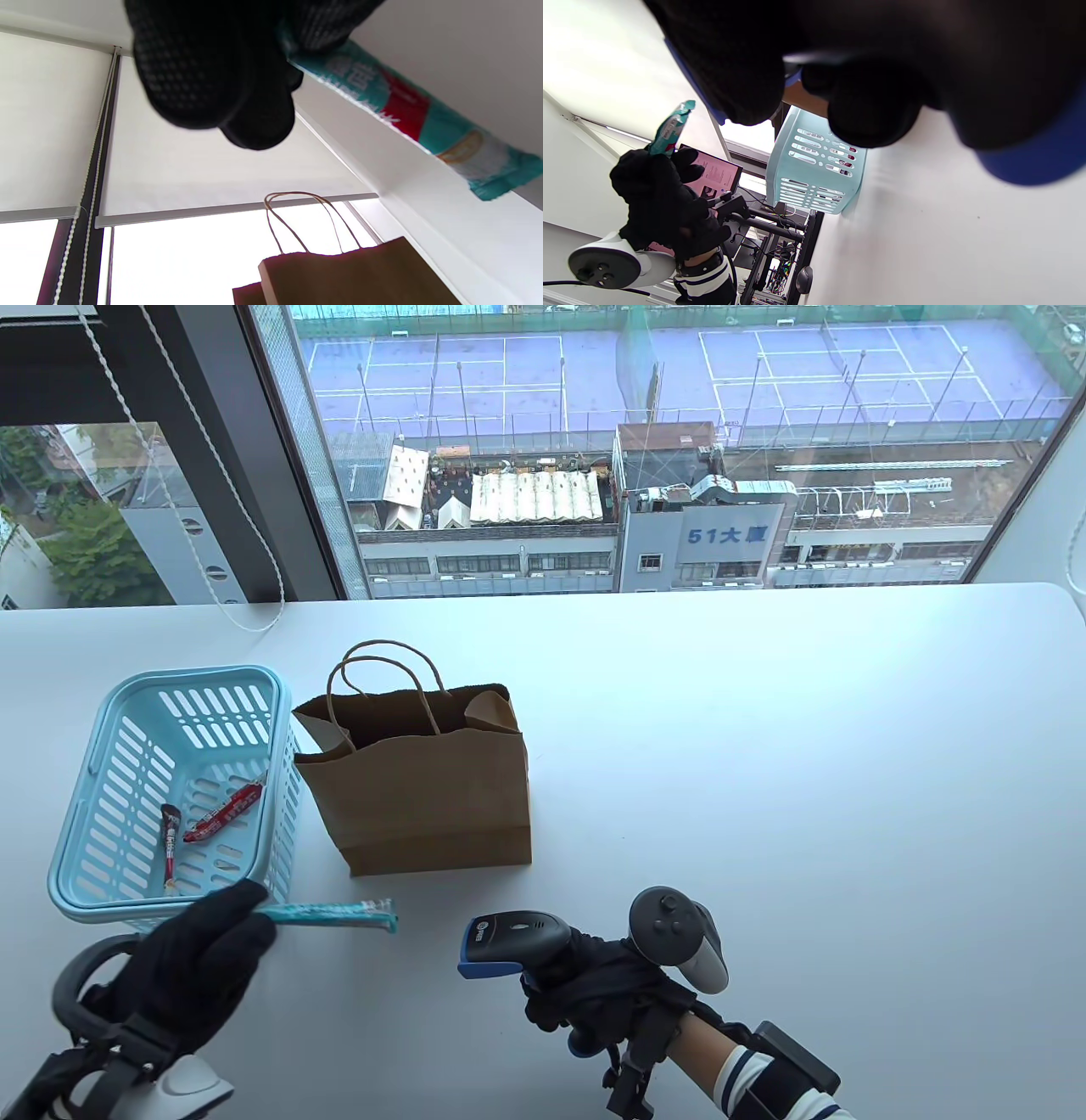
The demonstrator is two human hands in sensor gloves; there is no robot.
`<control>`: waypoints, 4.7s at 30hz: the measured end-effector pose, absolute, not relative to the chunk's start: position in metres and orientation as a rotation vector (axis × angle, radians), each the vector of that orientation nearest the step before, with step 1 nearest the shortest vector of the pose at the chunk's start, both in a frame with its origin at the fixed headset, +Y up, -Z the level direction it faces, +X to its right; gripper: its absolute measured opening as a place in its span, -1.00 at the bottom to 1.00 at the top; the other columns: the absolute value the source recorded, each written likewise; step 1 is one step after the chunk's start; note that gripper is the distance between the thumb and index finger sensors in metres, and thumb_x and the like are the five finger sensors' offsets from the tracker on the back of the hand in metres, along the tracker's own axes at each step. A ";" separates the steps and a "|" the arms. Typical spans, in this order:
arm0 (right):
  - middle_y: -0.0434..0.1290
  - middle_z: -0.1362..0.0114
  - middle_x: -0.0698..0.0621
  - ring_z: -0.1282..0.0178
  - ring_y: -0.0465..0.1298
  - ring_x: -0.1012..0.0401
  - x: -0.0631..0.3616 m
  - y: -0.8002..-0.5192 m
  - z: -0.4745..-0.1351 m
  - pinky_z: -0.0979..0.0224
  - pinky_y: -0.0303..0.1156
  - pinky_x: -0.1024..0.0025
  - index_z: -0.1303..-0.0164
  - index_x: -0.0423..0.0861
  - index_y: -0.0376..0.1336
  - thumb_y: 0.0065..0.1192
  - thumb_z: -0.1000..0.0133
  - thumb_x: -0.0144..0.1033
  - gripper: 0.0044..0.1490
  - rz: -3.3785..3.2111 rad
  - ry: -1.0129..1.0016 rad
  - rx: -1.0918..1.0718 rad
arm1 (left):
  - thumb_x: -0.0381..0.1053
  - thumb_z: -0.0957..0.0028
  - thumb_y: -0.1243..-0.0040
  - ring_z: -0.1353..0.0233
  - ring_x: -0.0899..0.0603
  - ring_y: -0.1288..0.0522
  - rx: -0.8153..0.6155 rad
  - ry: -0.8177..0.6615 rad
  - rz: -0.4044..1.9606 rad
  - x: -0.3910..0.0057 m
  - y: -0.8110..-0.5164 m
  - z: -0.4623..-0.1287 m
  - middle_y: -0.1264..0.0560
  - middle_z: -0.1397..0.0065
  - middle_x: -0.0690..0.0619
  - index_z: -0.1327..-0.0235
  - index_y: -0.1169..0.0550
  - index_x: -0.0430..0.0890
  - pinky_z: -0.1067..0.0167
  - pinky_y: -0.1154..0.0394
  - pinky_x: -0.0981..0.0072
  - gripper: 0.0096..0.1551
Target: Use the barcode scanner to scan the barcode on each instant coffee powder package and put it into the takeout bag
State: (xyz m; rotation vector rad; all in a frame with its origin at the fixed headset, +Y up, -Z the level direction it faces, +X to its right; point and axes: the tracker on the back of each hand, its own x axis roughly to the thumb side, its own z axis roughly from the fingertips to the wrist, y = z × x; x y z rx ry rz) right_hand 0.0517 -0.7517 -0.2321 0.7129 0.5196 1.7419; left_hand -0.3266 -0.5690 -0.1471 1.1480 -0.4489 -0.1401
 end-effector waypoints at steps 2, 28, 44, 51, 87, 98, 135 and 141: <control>0.47 -0.18 -0.15 0.10 0.63 0.02 0.051 -0.752 -0.232 -0.01 0.56 0.03 -0.32 -0.27 0.14 0.47 -0.04 -0.25 -0.23 1.742 0.520 0.714 | -0.06 -0.05 -0.14 0.08 0.04 -0.78 1.163 -0.354 -0.127 -0.337 -0.546 -0.152 -0.59 -0.18 0.03 -0.06 -0.37 0.17 0.28 -0.77 0.47 -0.66; 0.48 -0.17 -0.16 0.10 0.63 0.01 0.052 -0.752 -0.233 0.00 0.55 0.02 -0.32 -0.27 0.15 0.47 -0.04 -0.25 -0.23 1.756 0.525 0.726 | 0.08 -0.02 -0.12 -0.11 -0.08 -0.73 0.387 -0.168 -0.013 -0.281 -0.504 -0.341 -0.66 -0.21 0.15 -0.04 -0.52 0.28 0.01 -0.69 0.25 -0.68; 0.48 -0.17 -0.16 0.10 0.63 0.01 0.052 -0.751 -0.233 0.00 0.55 0.02 -0.32 -0.27 0.15 0.47 -0.04 -0.25 -0.23 1.755 0.540 0.722 | 0.15 -0.06 0.07 -0.48 -0.28 -0.52 0.237 -0.213 0.085 -0.289 -0.520 -0.353 -0.47 -0.55 0.01 -0.20 -0.49 0.30 -0.26 -0.57 -0.03 -0.56; 0.47 -0.18 -0.16 0.10 0.63 0.01 0.051 -0.751 -0.233 -0.01 0.55 0.02 -0.32 -0.27 0.15 0.47 -0.04 -0.25 -0.23 1.754 0.544 0.722 | 0.13 -0.07 0.08 -0.48 -0.28 -0.52 0.214 -0.149 0.097 -0.305 -0.523 -0.361 -0.45 -0.56 -0.01 -0.25 -0.45 0.29 -0.27 -0.56 -0.02 -0.54; 0.48 -0.17 -0.16 0.10 0.63 0.00 0.053 -0.752 -0.235 0.00 0.55 0.02 -0.31 -0.28 0.16 0.47 -0.04 -0.25 -0.25 1.765 0.567 0.717 | -0.07 0.19 -0.40 -0.55 -0.52 -0.04 -1.100 0.301 0.064 -0.412 -0.729 -0.444 -0.11 -0.61 -0.24 -0.27 -0.53 -0.27 -0.34 -0.30 -0.28 -0.28; 0.48 -0.17 -0.16 0.10 0.63 0.00 0.052 -0.753 -0.235 0.00 0.55 0.02 -0.31 -0.28 0.16 0.47 -0.04 -0.25 -0.24 1.768 0.562 0.732 | -0.10 0.18 -0.46 -0.12 -0.36 -0.74 -0.744 0.168 0.316 -0.425 -0.616 -0.427 -0.59 -0.23 -0.25 0.11 -0.62 -0.05 0.06 -0.74 -0.07 -0.64; 0.50 -0.15 -0.18 0.12 0.67 -0.01 0.063 -0.760 -0.234 0.03 0.59 0.04 -0.45 -0.40 0.02 0.45 -0.07 -0.26 -0.06 1.865 0.500 0.469 | -0.27 0.13 0.03 0.26 0.01 -0.76 0.046 -0.643 0.181 -0.270 -0.701 -0.197 -0.61 -0.13 -0.06 0.10 -0.41 0.13 0.36 -0.72 0.32 -0.62; 0.51 -0.16 -0.15 0.10 0.67 -0.01 0.071 -0.764 -0.237 0.01 0.59 0.03 -0.37 -0.33 0.14 0.47 -0.03 -0.25 -0.17 1.880 0.523 0.344 | -0.26 0.11 0.05 0.24 0.02 -0.75 -0.008 -0.664 0.232 -0.267 -0.708 -0.197 -0.59 -0.13 -0.08 0.07 -0.38 0.13 0.34 -0.71 0.33 -0.62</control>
